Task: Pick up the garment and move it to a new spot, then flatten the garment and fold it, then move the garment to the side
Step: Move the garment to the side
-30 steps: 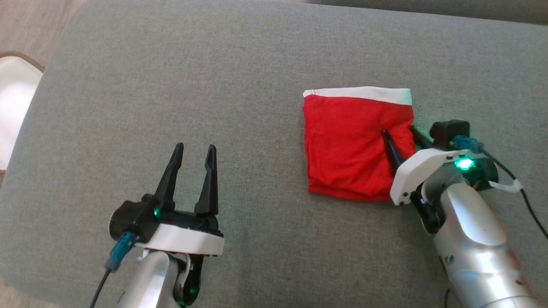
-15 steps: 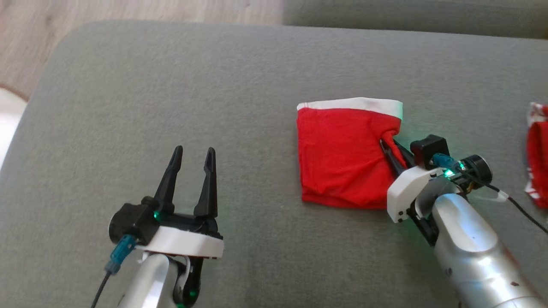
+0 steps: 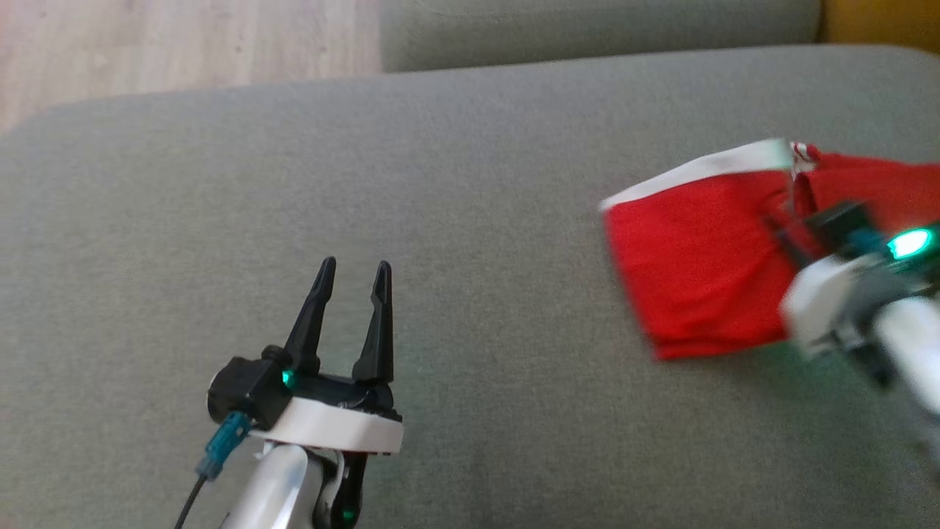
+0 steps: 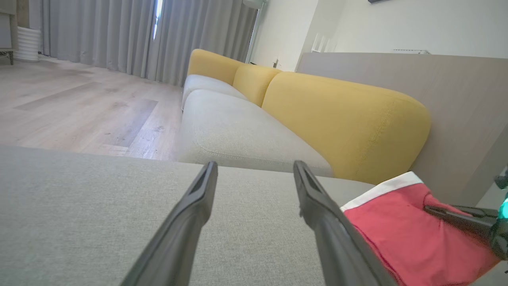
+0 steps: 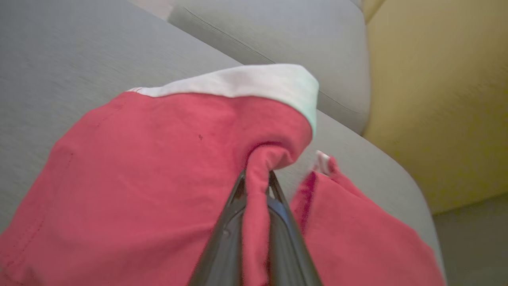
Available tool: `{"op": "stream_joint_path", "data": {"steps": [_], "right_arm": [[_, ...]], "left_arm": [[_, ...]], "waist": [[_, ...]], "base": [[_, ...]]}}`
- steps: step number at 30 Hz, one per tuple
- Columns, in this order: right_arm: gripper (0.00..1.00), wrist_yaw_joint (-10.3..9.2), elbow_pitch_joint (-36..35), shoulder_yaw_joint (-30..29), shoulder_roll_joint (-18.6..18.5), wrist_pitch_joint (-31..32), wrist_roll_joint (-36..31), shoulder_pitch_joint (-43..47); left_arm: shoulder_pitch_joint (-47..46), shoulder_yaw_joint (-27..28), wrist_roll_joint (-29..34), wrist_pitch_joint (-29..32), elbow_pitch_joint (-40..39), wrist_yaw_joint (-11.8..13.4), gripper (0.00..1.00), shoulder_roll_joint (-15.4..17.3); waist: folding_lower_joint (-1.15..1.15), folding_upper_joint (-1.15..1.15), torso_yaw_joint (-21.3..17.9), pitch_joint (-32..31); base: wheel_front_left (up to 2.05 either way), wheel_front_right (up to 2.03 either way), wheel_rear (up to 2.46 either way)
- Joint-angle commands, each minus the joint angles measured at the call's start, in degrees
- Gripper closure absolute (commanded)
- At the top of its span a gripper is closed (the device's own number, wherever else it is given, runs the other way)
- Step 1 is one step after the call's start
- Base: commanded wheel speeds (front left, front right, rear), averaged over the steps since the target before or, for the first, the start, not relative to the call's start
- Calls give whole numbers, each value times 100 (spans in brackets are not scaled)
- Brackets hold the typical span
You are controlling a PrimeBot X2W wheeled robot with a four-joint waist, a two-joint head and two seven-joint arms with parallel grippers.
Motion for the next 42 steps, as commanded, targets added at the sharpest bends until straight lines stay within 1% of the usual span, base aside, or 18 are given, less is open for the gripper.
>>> {"op": "stream_joint_path", "data": {"steps": [1, 5, 7, 9, 10, 11, 12, 16, 21, 26, 27, 28, 29, 34, 37, 40, 42], "right_arm": [[100, -5, -286, 56, -444, 102, 218, -296], [100, -5, -559, 112, -1381, 244, 641, -320], [100, -5, -615, 44, -1780, 265, 816, -291], [100, -5, -619, -78, -2083, 336, 955, -253], [100, -5, -619, -78, -2083, 336, 955, -253], [100, -5, -583, -209, -2314, 400, 1039, -216], [100, -5, -583, -209, -2314, 400, 1039, -216], [100, -5, -434, -518, -2594, 480, 1100, -159], [100, -5, -131, -836, -2783, 574, 959, -56], [100, -5, 32, -1067, -2736, 677, 831, -44], [69, -5, 53, -1118, -2711, 685, 798, -47], [14, -5, 62, -1177, -2675, 678, 758, -63], [0, -5, 76, -1250, -2626, 673, 727, -84], [0, -5, 91, -1559, -2365, 814, 434, -196], [0, -5, 44, -1715, -2138, 878, 162, -235], [0, -5, -120, -1890, -1804, 803, -23, -256], [0, -5, -328, -2042, -1481, 684, -52, -276]], "left_arm": [[-242, 158, -7, -55, -207, 20, 0, 28], [-396, 135, 27, -55, -192, -13, 0, 28], [-456, 107, 32, -55, -174, -35, 0, 28], [-516, 90, 41, -55, -165, -60, 0, 28], [-516, 90, 41, -55, -165, -60, 0, 28], [-577, 98, 60, -55, -147, -84, 0, 28], [-577, 98, 60, -55, -147, -84, 0, 28], [-728, 126, 77, -55, -124, -134, 0, 28], [-884, 105, 58, -55, -107, -183, 0, 28], [-963, 120, 50, -55, -80, -202, 0, 28], [-970, 133, 45, -55, -74, -199, 0, 28], [-972, 149, 36, -55, -70, -194, 0, 28], [-969, 160, 29, -55, -60, -193, 0, 28], [-883, 234, 30, -55, 3, -193, 0, 28], [-786, 328, 14, -55, 39, -168, 0, 28], [-664, 433, 13, -55, 29, -133, 0, 28], [-565, 540, 29, -55, -2, -87, 0, 28]], "waist": [[1, 0, -141, 202], [1, 0, -170, 491], [1, 0, -141, 623], [1, 0, -112, 760], [1, 0, -112, 760], [1, 0, -79, 895], [1, 0, -79, 895], [1, 0, -1, 1135], [1, 0, 109, 1365], [1, 0, 161, 1451], [1, 0, 166, 1452], [1, 0, 168, 1443], [1, 0, 167, 1419], [1, 0, 130, 1143], [1, 0, 82, 866], [1, 0, 31, 548], [1, 0, -6, 338]], "base": [[0, 0, 0], [0, 0, 0], [0, 0, 0], [0, 0, 0], [0, 0, 0], [0, 0, 0], [0, 0, 0], [0, 0, 0], [0, 0, 0], [0, 0, 0], [0, 0, 0], [0, 0, 0], [0, 0, 0], [0, 0, 0], [0, 0, 0], [0, 0, 0], [0, 0, 0]]}}
